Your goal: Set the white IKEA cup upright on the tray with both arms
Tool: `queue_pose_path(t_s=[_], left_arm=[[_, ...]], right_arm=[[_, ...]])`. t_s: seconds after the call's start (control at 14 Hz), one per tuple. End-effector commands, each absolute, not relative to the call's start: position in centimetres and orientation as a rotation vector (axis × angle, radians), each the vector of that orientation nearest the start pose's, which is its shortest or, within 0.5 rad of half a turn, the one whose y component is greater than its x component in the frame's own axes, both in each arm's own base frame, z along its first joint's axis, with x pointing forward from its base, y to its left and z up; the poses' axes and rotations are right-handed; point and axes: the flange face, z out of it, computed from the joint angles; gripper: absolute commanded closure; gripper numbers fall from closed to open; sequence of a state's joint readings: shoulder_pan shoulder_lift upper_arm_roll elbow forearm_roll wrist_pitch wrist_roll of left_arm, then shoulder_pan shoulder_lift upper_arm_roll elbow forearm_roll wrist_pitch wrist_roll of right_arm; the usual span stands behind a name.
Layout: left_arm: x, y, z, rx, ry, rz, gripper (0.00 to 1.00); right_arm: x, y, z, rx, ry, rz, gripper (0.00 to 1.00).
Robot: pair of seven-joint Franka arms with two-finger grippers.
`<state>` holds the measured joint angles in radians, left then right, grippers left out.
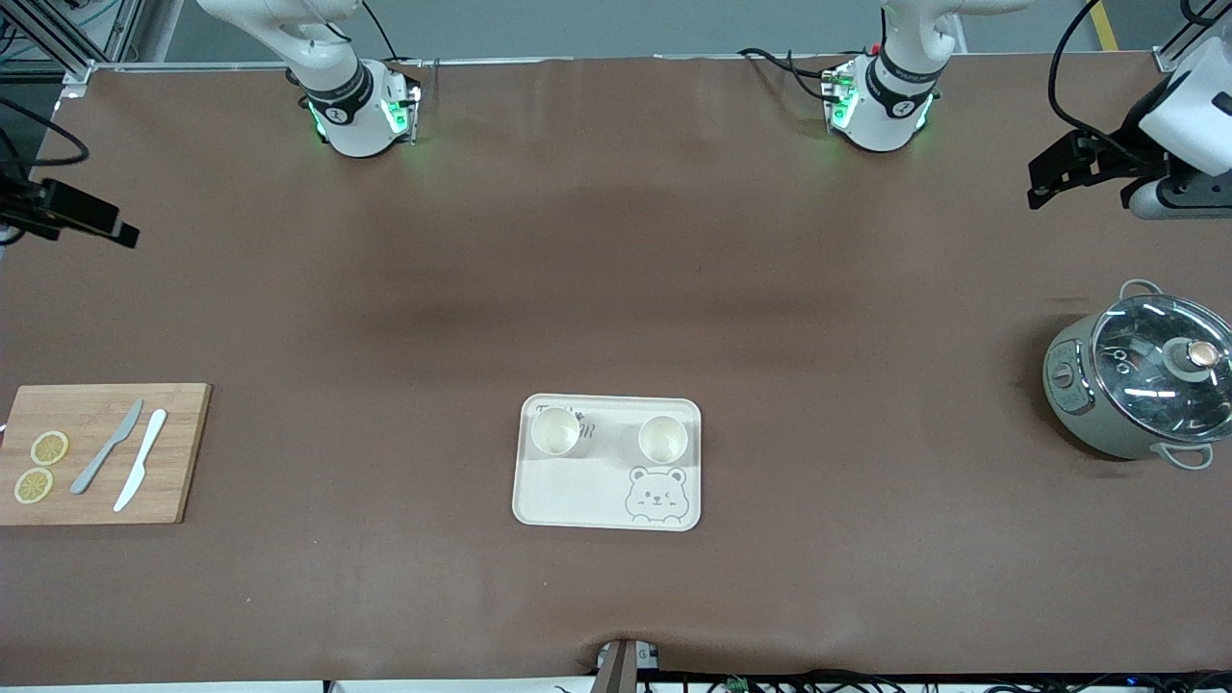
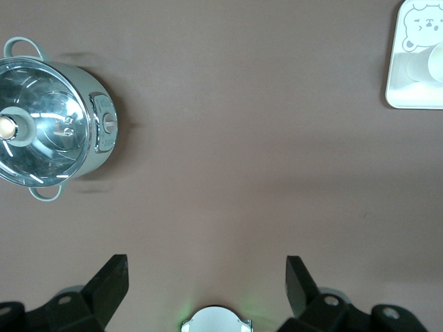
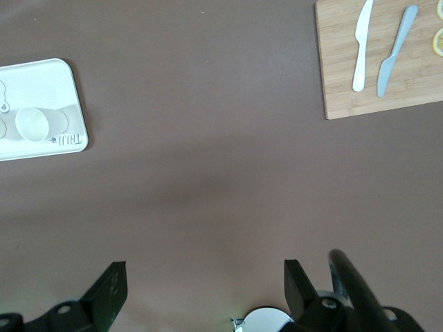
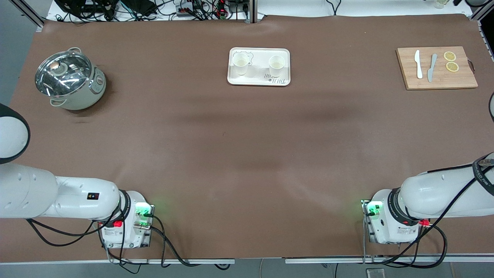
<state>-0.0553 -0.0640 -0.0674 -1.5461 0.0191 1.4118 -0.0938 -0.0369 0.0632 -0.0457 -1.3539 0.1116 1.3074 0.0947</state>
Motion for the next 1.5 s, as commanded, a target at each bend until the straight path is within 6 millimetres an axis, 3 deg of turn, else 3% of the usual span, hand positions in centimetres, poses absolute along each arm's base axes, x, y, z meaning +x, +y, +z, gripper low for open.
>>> queue_pose_path(t_s=[0.0, 0.29, 0.79, 1.43], left_arm=[[50.9, -6.3, 65.7, -3.122, 0.030, 0.118, 0.00], [51.0, -6.0, 65.8, -3.091, 0.052, 0.107, 0.00], [50.8, -5.5, 66.3, -3.094, 0.035, 0.098, 0.00], [51.8, -5.4, 67.0, -3.093, 0.019, 0.067, 0.00]], right_arm=[[52.0, -1.3, 66.9, -3.084, 0.187, 0.135, 0.00], [49.3, -1.2, 65.0, -3.086, 0.184, 0.064, 0.00], [51.2, -2.8, 66.7, -3.094, 0.194, -0.002, 0.00], [51.6, -2.5, 66.6, -3.116, 0.140, -0.003, 0.00]])
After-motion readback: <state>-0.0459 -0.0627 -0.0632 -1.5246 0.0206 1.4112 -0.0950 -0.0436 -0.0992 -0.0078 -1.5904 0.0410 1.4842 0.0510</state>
